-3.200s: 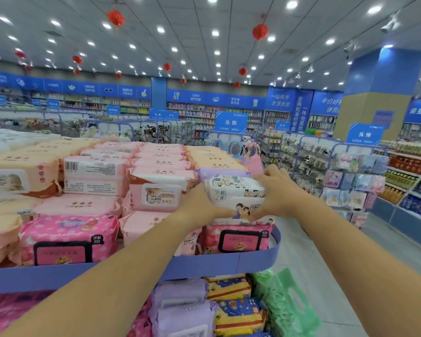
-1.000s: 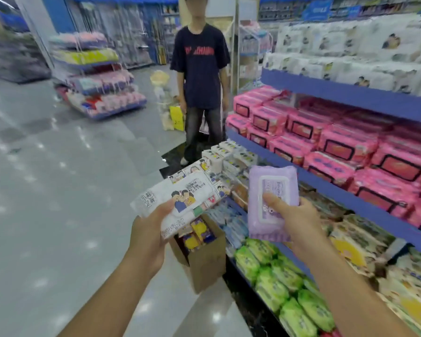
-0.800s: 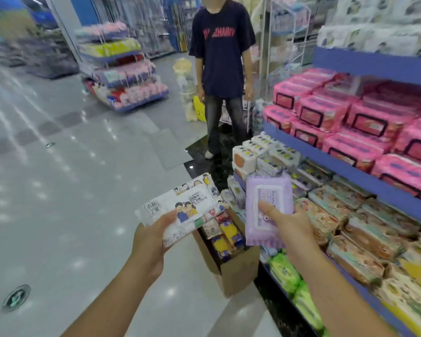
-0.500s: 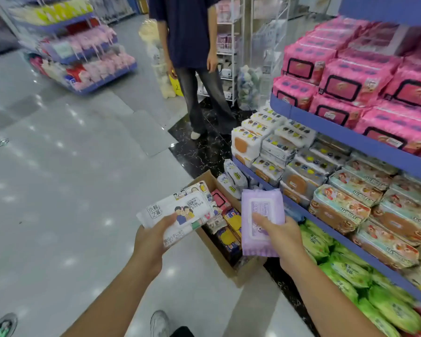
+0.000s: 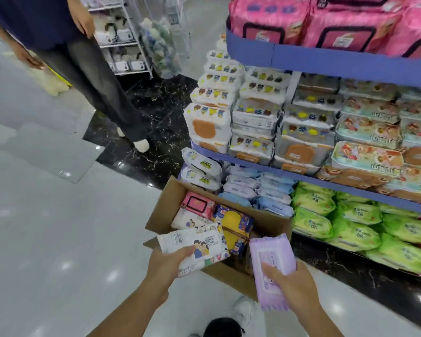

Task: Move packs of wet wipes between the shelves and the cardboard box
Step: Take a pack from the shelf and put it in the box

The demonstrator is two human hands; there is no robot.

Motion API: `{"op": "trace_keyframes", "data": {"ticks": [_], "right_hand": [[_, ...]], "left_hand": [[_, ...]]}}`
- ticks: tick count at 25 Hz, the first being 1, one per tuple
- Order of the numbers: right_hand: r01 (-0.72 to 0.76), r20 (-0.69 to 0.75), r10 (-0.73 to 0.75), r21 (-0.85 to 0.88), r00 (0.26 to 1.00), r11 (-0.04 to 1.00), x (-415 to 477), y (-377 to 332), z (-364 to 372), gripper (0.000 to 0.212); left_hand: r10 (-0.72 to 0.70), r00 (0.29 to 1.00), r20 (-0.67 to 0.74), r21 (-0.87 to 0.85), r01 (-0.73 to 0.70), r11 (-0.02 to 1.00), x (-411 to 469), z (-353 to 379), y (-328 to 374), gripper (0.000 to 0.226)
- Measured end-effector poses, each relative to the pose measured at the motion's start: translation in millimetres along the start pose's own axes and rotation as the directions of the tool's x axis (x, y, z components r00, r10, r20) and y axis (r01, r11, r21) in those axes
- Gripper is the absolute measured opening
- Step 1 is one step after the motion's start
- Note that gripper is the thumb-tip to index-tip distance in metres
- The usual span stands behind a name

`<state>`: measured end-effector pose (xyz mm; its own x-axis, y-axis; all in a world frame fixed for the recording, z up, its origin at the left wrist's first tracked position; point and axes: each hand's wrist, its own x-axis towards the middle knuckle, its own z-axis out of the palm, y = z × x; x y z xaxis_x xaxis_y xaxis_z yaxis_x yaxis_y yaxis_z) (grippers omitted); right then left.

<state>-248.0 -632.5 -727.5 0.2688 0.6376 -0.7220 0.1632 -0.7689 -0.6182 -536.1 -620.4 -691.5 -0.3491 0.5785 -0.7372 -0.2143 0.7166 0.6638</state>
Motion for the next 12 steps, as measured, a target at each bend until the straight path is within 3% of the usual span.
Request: {"op": "trace_keyframes", "data": {"ticks": [7,12], "right_hand": [[-0.240,-0.223,0.231,-0.016,0.947,0.971,130,54,93,0.058],[-0.326,-0.338,0.304,-0.010,0.891,0.945,230,112,143,0.048]], "left_hand": [[-0.100,0.995,0.023,0.083,0.097,0.992,146,59,-42,0.058],[-0.089,0.982,0.169,0.258,0.044,0.965,240,83,-66,0.052]]}}
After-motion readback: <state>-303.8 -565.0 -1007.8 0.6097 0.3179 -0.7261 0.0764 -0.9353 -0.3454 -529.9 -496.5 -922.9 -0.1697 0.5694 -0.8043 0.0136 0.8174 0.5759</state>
